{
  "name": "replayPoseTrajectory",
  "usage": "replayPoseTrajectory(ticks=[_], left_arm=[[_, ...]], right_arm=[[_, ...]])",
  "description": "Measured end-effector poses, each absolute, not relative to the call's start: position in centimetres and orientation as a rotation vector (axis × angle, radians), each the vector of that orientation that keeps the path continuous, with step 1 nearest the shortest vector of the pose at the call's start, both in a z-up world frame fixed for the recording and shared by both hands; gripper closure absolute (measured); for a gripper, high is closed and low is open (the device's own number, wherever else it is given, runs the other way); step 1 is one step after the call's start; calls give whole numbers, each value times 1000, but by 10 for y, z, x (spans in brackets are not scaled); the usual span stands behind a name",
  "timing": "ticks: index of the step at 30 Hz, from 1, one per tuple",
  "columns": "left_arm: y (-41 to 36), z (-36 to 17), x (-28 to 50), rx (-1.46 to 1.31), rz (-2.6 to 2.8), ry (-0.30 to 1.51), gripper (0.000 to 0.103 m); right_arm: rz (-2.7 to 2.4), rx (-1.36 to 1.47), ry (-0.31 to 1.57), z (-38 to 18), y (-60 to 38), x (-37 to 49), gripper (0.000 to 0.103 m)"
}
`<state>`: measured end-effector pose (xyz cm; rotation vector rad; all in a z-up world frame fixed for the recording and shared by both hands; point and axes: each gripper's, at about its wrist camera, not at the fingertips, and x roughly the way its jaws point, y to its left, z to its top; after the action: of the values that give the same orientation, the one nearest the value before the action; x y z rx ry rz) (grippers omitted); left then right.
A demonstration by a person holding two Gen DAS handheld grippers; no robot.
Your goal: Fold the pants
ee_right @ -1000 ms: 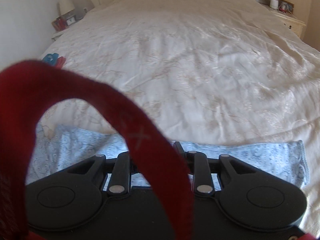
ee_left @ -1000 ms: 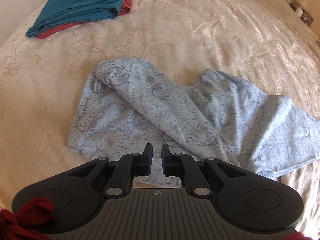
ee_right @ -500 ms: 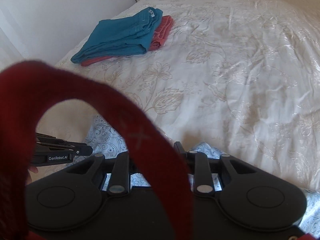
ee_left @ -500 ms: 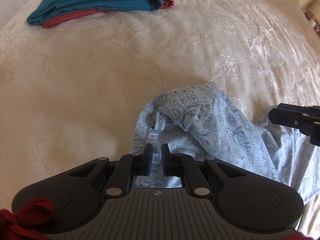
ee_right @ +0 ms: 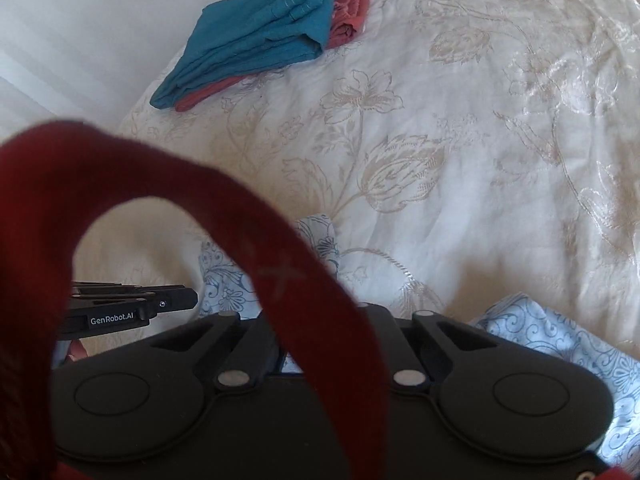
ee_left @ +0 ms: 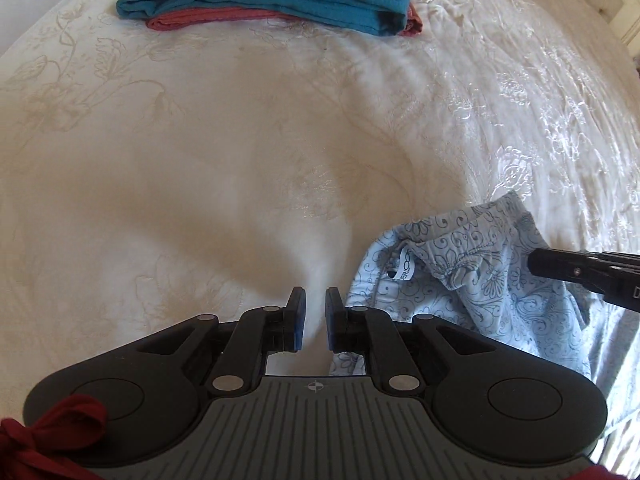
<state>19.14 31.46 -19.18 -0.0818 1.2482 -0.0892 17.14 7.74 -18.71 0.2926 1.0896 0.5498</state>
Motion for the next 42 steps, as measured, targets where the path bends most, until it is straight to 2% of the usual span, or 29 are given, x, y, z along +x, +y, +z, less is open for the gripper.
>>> replayPoseTrajectory(ticks=[6, 16, 21, 22, 24, 30, 34, 37, 42], left_arm=[[339, -161, 182, -116, -54, 1194, 91], [335, -139, 179, -135, -111, 1157, 91], [314, -143, 180, -128, -204, 1172, 91], [308, -143, 180, -128, -226, 1175, 91], [295, -144, 182, -123, -268, 1172, 91], [259, -153, 190, -98, -381, 1176, 91], [248, -178, 190, -54, -374, 1232, 91], [260, -205, 187, 1, -254, 1301, 91], [297, -219, 182, -130, -201, 1326, 93]], right_arm=[[691, 168, 987, -140, 118, 116, 93], [772, -76, 1067, -185, 197, 46, 93], [712, -136, 1038, -195, 209, 45, 78], [714, -135, 1034, -191, 207, 44, 69], [723, -131, 1014, -181, 198, 40, 63], [697, -125, 988, -158, 143, 31, 63], [581, -99, 989, -151, 95, 44, 63], [483, -109, 964, -147, 63, 65, 63], [367, -121, 936, -153, 29, 111, 63]])
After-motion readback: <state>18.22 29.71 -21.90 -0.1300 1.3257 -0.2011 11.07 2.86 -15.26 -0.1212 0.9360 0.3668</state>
